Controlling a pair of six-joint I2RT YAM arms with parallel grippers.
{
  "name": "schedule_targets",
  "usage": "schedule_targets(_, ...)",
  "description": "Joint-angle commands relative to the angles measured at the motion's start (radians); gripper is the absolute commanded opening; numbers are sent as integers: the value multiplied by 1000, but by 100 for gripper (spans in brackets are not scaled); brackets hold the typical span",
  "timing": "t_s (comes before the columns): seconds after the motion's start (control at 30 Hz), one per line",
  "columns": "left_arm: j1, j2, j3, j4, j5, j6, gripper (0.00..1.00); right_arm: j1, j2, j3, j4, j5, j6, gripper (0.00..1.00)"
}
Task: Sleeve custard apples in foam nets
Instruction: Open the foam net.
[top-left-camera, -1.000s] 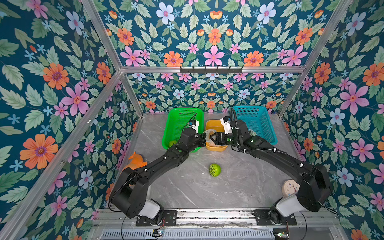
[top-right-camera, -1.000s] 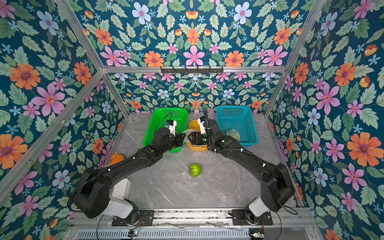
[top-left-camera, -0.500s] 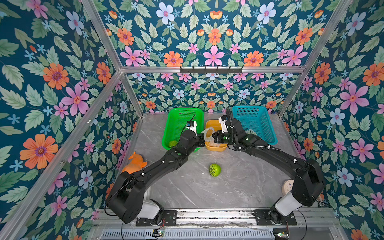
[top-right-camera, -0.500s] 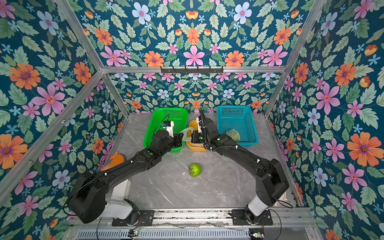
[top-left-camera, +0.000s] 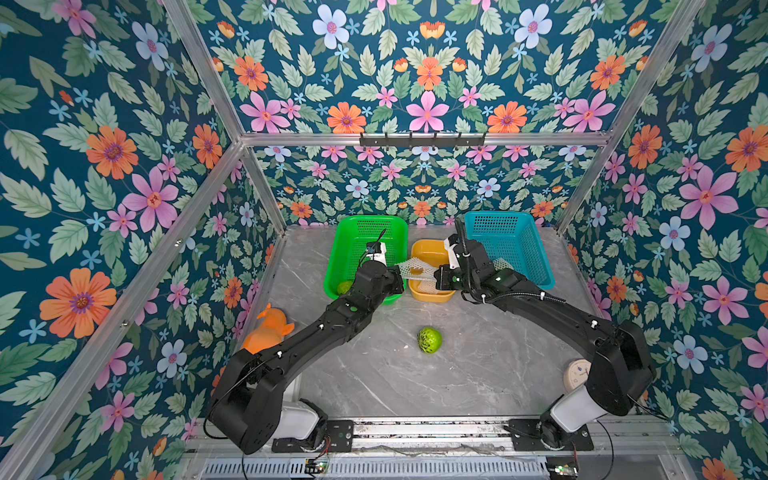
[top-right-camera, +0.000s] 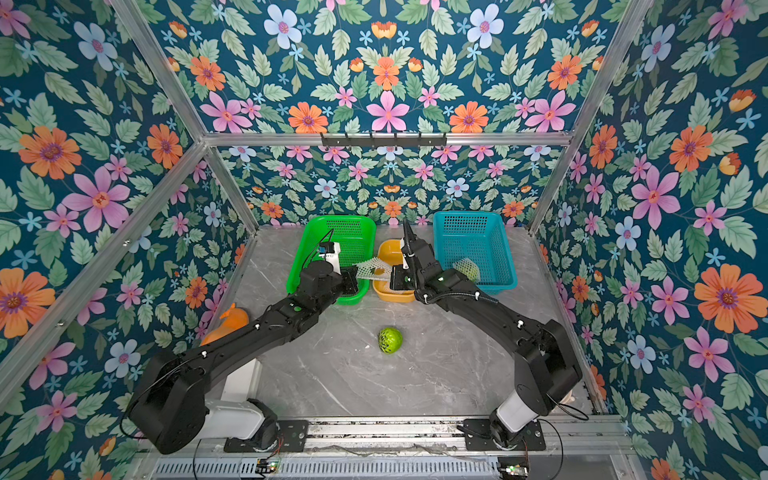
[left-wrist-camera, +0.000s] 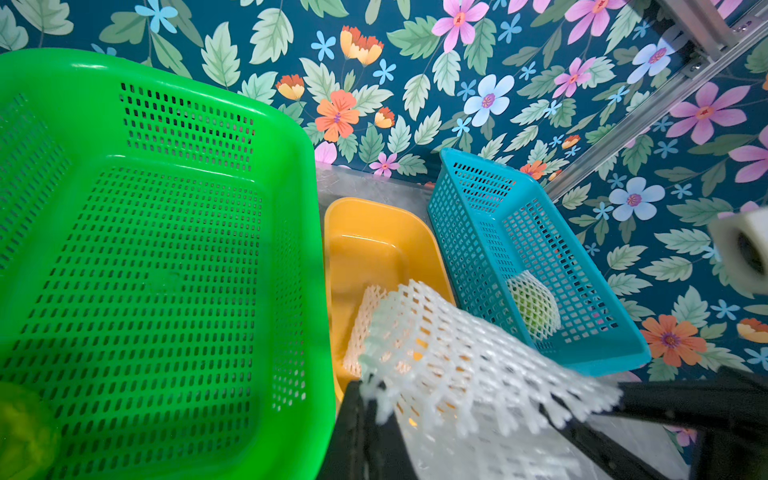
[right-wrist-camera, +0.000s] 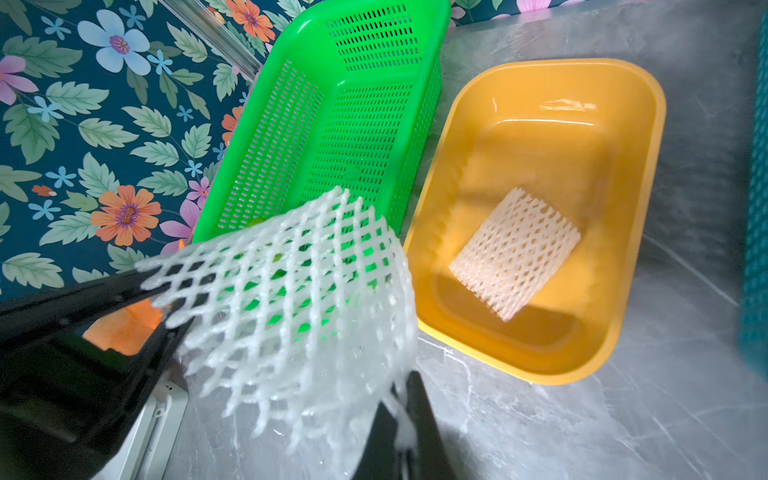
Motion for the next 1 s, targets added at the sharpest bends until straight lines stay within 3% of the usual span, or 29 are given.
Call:
schedule_targets(0.0,0,3,-2,28,40,18,0,0,5,5,52,-105,-8,8)
schedule_targets(0.1,-1,23,7,39,88,35,0,0,10,13,70,-193,-11,26)
schedule_targets(0.13,-1,28,9,40,95,43,0,0,7,15,67,-207,-14,39)
schedule_targets(0.23,-1,30,8,39,97,69,0,-1,-6,19,46,-231,-24,64)
schedule_targets(0.37,-1,22,-2,35,78,122,0,-12,-40,33,-10,-247,-50,83)
schedule_targets(0.6,-11,-14,-74,123,91,251,1,-86,-59,80,-96,-272,-1,81)
schedule_targets(0.97,-118,-84,-150,228,30,457,1,-106,68,147,-150,-371,84,78)
